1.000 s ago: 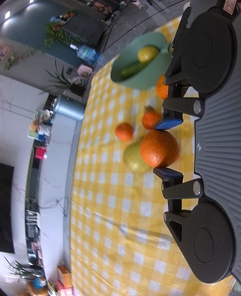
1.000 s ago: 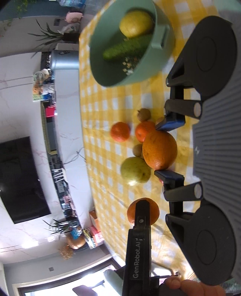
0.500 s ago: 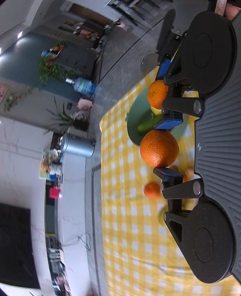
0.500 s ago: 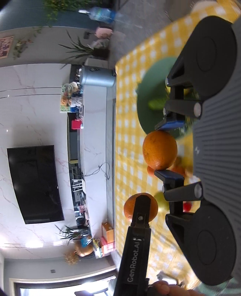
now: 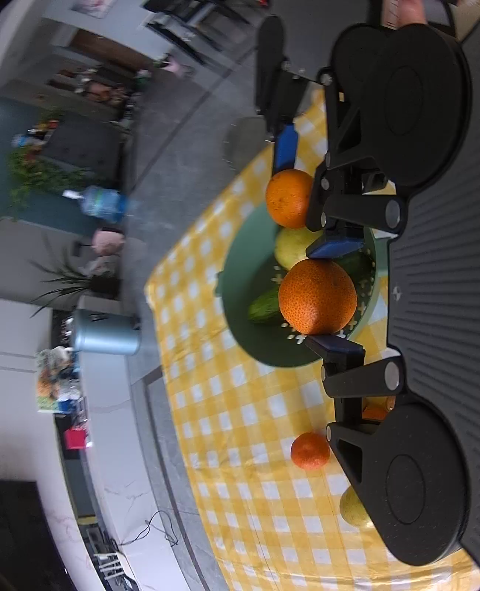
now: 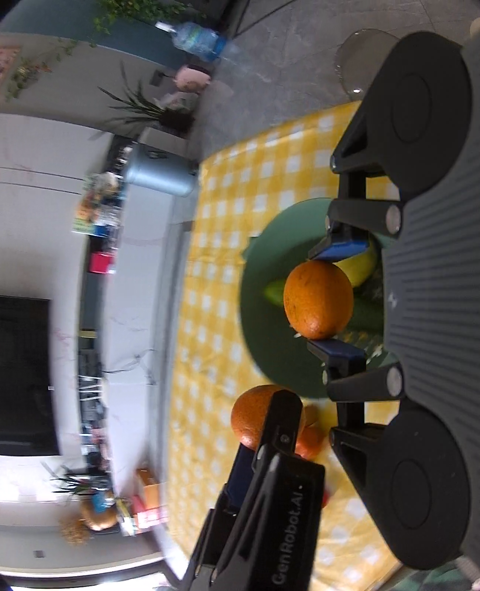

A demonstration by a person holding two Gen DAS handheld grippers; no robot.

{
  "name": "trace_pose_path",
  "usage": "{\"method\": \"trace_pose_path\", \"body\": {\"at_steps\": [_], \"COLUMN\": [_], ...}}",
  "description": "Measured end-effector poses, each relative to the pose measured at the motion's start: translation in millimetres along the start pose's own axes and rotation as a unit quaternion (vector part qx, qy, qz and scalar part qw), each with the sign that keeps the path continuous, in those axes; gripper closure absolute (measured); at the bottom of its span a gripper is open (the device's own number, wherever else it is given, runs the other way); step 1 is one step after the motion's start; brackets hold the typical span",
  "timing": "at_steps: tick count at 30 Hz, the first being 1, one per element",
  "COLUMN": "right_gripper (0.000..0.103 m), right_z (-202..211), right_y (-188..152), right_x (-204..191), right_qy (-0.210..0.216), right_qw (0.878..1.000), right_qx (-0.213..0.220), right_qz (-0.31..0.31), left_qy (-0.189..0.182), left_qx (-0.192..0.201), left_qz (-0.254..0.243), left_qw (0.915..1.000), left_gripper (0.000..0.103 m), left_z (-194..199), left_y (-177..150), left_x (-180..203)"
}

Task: Organize fruits
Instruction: 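Carry both oranges into the green bowl and open both tools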

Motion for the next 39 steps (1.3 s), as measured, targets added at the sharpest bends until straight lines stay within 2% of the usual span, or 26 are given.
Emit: {"method": "trace_pose_path", "body": {"at_steps": [6,14,25,32,39], "right_gripper": [0.061,0.061,0.061,0.060,0.060], "right_z": [-37,-69,-94,-98,-97], "right_y": [-7,-6,-15,-21,-20], "right_x": [4,0,1,9,7], "right_qy": [0.044,0.076,0.091,0.102,0.100], "right_qw": [0.997,0.988,0.976,0.974,0.974], "right_qx": [-0.069,-0.127,-0.191,-0.200,-0.203], "right_qz": [0.011,0.047,0.049,0.026,0.024], "left_qy": [-0.005,-0.011,-0.014,-0.006,-0.001], "left_qx": [-0.051,-0.110,-0.182,-0.199,-0.200], "left_qz": [-0.018,-0.035,-0.041,-0.045,-0.047], "left_qw": [0.9985,0.9932,0.9823,0.9789,0.9787], "left_gripper": [0.053,0.053,0.053,0.053,0.051], "left_z": [-27,-55,-92,-104,-106], "left_y": [0,-1,-4,-9,-9], "left_x": [1,-5,-7,-4,-3]}}
Point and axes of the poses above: each gripper's, at about its wrist camera, not at the fingertips, and z roughly against the way its jaws point, x to its right, y to its top, the point moved 5 cm from there along -z, roughly the way its jaws point, and after that the axes turned 4 degrees about z, right-handed, at the moved point
